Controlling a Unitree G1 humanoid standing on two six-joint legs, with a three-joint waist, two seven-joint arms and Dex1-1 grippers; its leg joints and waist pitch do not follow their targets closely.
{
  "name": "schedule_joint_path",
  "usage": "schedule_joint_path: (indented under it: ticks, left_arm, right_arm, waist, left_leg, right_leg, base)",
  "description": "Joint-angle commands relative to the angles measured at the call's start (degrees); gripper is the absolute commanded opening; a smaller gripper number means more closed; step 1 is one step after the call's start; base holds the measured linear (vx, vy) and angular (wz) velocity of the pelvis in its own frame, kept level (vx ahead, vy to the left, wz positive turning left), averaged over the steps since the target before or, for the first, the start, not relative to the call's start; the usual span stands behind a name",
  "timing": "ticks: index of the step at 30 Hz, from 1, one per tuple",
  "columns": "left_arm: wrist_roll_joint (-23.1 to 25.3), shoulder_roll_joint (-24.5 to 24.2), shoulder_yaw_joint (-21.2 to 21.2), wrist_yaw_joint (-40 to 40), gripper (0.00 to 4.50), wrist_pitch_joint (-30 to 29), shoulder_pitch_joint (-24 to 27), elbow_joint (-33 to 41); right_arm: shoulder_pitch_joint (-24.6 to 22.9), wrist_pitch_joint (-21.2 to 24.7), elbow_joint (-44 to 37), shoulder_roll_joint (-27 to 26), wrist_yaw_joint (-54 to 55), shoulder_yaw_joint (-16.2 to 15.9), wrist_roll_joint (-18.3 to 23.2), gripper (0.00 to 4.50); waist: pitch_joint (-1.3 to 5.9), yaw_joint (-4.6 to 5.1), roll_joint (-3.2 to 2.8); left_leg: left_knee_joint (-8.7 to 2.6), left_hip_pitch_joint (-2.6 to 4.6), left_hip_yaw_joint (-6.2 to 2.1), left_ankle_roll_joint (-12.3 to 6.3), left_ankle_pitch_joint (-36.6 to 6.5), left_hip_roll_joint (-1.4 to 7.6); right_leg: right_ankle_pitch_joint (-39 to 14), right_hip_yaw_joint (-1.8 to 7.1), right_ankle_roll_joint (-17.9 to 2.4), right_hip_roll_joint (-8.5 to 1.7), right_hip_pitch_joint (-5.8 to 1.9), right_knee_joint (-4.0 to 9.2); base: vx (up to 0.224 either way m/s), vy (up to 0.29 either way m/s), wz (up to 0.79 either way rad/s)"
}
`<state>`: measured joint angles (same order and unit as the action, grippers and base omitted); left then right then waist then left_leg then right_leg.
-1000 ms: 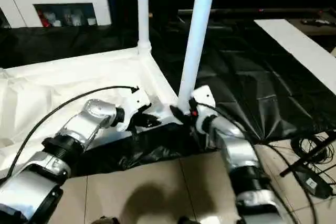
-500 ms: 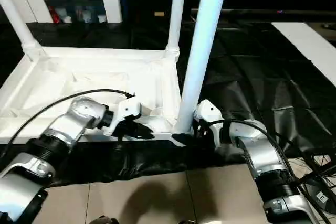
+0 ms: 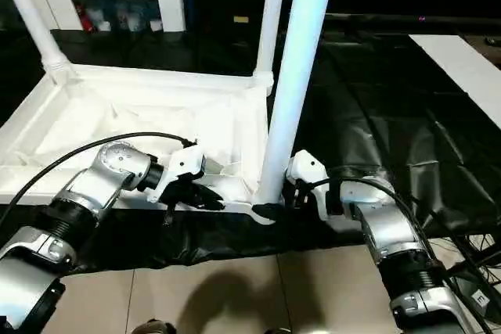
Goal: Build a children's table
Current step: Rotate leg to tighten
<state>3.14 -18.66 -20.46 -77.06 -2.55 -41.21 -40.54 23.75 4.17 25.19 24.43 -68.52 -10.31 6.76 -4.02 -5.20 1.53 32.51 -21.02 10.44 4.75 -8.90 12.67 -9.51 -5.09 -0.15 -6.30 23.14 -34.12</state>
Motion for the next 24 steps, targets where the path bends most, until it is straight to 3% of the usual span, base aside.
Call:
schedule_joint_path:
  ticks: [1,4,8,10,12,15,23,24]
  left_arm:
    - [-0.10,1.81,0.45,3.60,0.00,-0.47,-1.27,-0.36]
    - [0.29,3.50,1.68,8.13,0.00,-1.67,-1.72,-0.62]
    - [0.59,5.72,2.44,12.69,0.00,-3.38,-1.88,-0.06]
    - [0.75,7.88,2.83,16.38,0.00,-5.61,-1.35,1.43]
    - [0.75,7.88,2.83,16.38,0.00,-5.61,-1.35,1.43]
    - [1.05,9.88,3.43,20.18,0.00,-7.15,-0.74,2.41]
    - [1.05,9.88,3.43,20.18,0.00,-7.15,-0.74,2.41]
    - [1.44,12.70,3.66,24.55,0.00,-7.67,0.92,3.84]
  right_arm:
    - [-1.18,-0.34,0.65,-2.28,-0.29,-2.63,0.59,2.59]
    - [-0.44,0.13,2.64,-5.15,6.22,-0.19,0.35,2.59]
    - [0.48,0.91,5.37,-9.26,15.15,2.63,0.10,2.59]
    - [0.74,1.65,6.69,-12.87,21.01,3.65,-0.14,2.59]
    - [0.74,1.65,6.69,-12.87,21.01,3.65,-0.14,2.59]
    - [1.86,2.41,9.35,-16.38,27.41,4.46,-1.21,2.58]
    - [1.86,2.41,9.35,-16.38,27.41,4.46,-1.21,2.58]
    - [4.36,2.05,13.80,-21.86,36.13,5.97,-1.91,3.14]
  waist:
    - [4.20,-0.14,0.41]
    - [4.27,-0.04,0.39]
    - [4.27,0.30,0.48]
    - [4.39,0.33,0.16]
    - [4.49,0.66,0.37]
    - [4.59,0.81,0.00]
    - [4.64,0.72,-0.02]
    - [4.58,0.94,-0.14]
  left_leg:
    - [-3.55,0.54,0.23,-2.23,-15.48,0.69]
    - [-3.57,0.54,0.18,-1.69,-15.70,0.61]
    - [-3.78,0.43,-0.12,-0.48,-17.49,0.49]
    - [-3.80,0.59,-0.15,-0.14,-17.51,0.51]
    - [-3.74,0.52,-0.09,-0.03,-17.32,0.36]
    - [-3.60,0.50,0.06,-0.51,-16.30,0.41]
    - [-3.58,0.48,0.08,-1.09,-16.20,0.30]
    - [-3.70,0.30,0.00,-0.66,-16.43,0.40]
  right_leg:
    - [-15.43,2.43,-12.23,-2.01,-2.74,3.92]
    - [-15.88,2.41,-12.30,-2.08,-2.70,3.94]
    - [-20.31,2.23,-10.44,-2.12,-2.82,4.36]
    - [-19.32,2.27,-10.41,-2.04,-2.66,4.39]
    - [-17.63,2.24,-11.01,-1.89,-2.75,4.23]
    - [-14.81,2.44,-11.80,-1.84,-2.67,3.98]
    - [-14.85,2.30,-11.45,-1.76,-2.86,4.10]
    - [-14.92,2.34,-11.64,-1.85,-2.84,3.89]
  base:
    - [0.000,0.000,0.00]
    - [0.000,0.000,0.00]
    - [0.000,0.000,0.00]
    - [0.000,0.000,0.00]
    - [0.000,0.000,0.00]
    - [0.000,0.000,0.00]
    - [0.000,0.000,0.00]
    - [0.000,0.000,0.00]
